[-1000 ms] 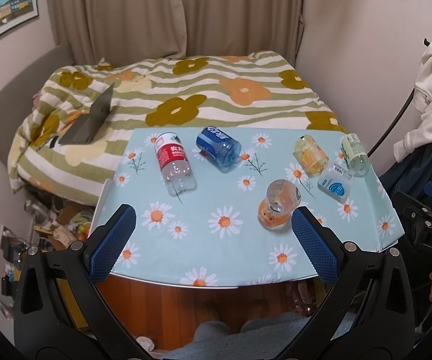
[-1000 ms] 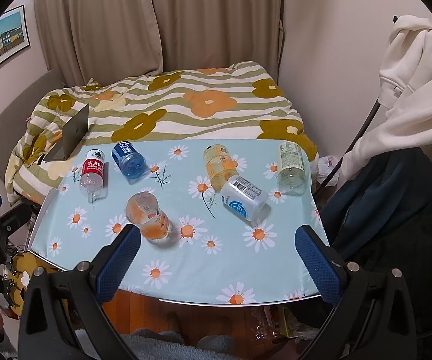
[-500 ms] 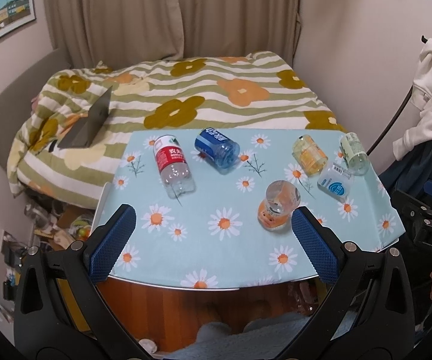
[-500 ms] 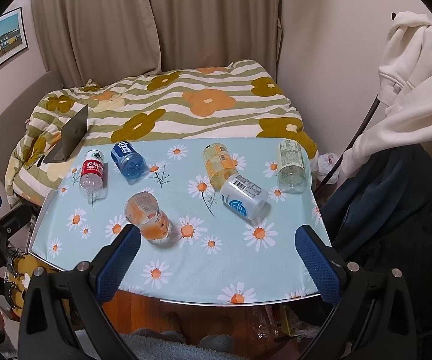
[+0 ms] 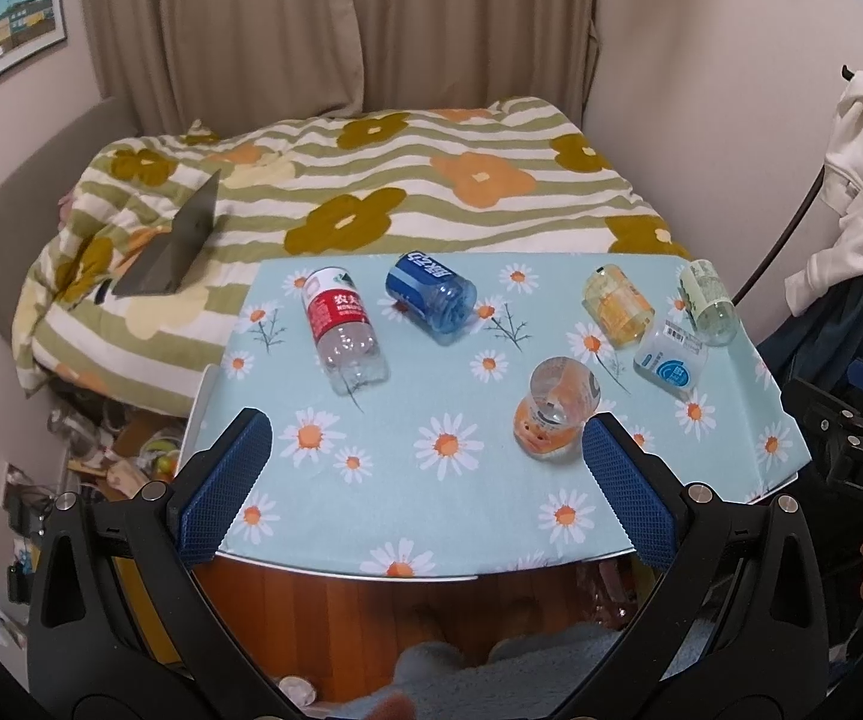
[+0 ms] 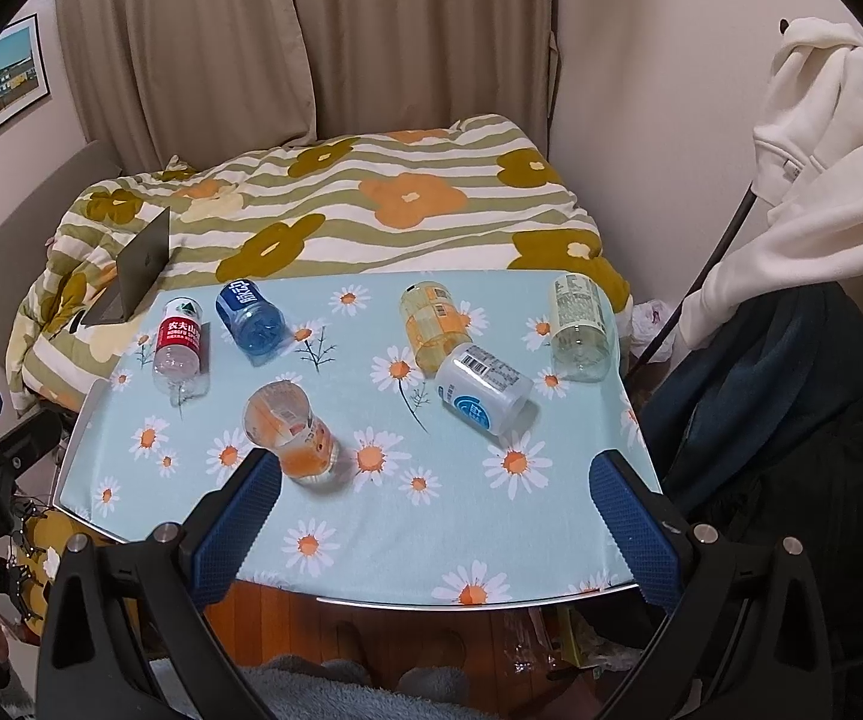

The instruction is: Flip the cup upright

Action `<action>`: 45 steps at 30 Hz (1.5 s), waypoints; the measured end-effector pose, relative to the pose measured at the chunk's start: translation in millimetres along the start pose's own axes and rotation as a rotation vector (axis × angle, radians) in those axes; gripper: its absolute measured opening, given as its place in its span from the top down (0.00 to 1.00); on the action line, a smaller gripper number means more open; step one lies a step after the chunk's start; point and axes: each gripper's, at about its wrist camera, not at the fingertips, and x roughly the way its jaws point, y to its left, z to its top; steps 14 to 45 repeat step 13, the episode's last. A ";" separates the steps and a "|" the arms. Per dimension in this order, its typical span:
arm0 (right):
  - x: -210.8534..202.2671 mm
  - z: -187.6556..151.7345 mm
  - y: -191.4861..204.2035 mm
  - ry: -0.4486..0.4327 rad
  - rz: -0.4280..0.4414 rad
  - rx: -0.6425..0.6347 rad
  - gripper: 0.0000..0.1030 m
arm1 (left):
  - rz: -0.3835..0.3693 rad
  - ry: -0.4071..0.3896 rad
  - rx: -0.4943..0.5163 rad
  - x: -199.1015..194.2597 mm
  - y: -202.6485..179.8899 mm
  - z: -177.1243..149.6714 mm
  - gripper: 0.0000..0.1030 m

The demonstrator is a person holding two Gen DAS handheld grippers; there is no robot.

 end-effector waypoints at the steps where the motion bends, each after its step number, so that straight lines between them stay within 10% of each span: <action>1: 0.0 0.0 0.0 0.000 0.000 0.000 0.00 | 0.000 0.000 0.001 0.3 0.1 0.3 0.00; 45: 1.0 0.2 -1.4 -0.001 0.001 0.001 0.00 | 0.028 -0.009 0.007 3.8 9.6 -1.7 0.00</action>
